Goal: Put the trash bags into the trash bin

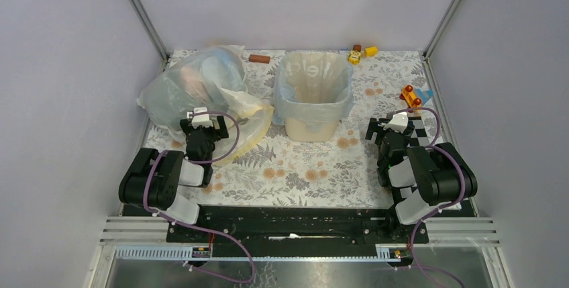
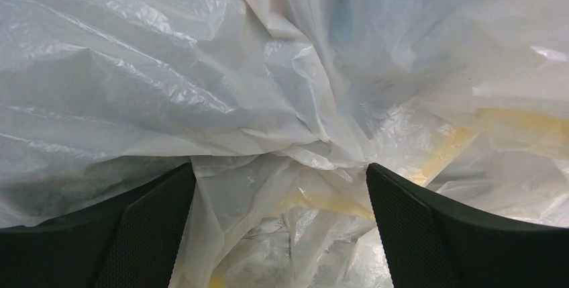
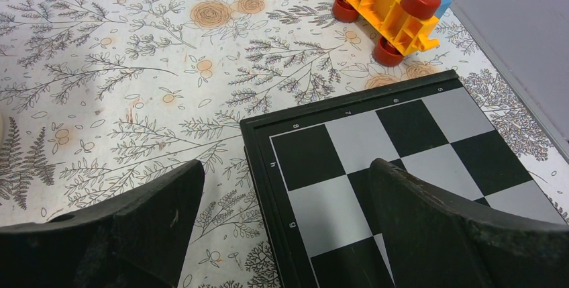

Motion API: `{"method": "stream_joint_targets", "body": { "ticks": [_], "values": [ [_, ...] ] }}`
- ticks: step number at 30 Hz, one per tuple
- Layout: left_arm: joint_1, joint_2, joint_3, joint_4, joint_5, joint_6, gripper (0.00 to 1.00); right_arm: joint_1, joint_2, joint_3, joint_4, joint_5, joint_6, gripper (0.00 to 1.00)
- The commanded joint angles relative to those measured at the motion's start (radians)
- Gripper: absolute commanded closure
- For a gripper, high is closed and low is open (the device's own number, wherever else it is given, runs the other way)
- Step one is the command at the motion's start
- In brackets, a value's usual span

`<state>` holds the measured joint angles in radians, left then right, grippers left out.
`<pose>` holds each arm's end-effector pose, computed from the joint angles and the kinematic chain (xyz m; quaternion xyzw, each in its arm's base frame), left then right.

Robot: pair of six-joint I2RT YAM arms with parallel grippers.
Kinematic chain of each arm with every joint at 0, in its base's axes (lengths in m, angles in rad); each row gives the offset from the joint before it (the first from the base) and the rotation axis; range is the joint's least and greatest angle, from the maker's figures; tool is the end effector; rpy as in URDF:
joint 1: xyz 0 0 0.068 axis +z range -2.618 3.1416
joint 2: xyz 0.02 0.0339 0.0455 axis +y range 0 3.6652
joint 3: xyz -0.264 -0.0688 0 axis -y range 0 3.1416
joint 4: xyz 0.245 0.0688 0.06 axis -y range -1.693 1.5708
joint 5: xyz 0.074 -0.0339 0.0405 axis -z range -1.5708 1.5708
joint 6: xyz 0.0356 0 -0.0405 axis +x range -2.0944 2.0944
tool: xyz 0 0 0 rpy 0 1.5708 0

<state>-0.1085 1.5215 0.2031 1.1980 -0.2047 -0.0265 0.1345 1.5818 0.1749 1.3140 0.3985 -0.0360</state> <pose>0.2337 -0.0182 0.1419 -0.0372 0.7466 0.0318 0.6635 0.2282 0.0169 0.1356 0.0711 0.7333 -0.1136 0.6666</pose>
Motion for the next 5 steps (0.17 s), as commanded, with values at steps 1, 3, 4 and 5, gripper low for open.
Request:
{"method": "stream_joint_targets", "body": {
  "ticks": [1, 3, 4, 5],
  "values": [
    [0.006, -0.003, 0.025, 0.028, 0.022, -0.01, 0.01, -0.007, -0.017, 0.018, 0.039, -0.003, 0.006, 0.0],
    [0.006, -0.003, 0.027, 0.028, 0.021, -0.01, 0.01, -0.007, -0.017, 0.018, 0.039, -0.003, 0.005, 0.0],
    [0.006, -0.003, 0.027, 0.028, 0.022, -0.01, 0.01, -0.007, -0.017, 0.02, 0.038, -0.004, 0.005, 0.0],
    [0.006, -0.003, 0.027, 0.028, 0.022, -0.01, 0.01, -0.007, -0.017, 0.019, 0.039, -0.004, 0.005, 0.0]
  ]
}}
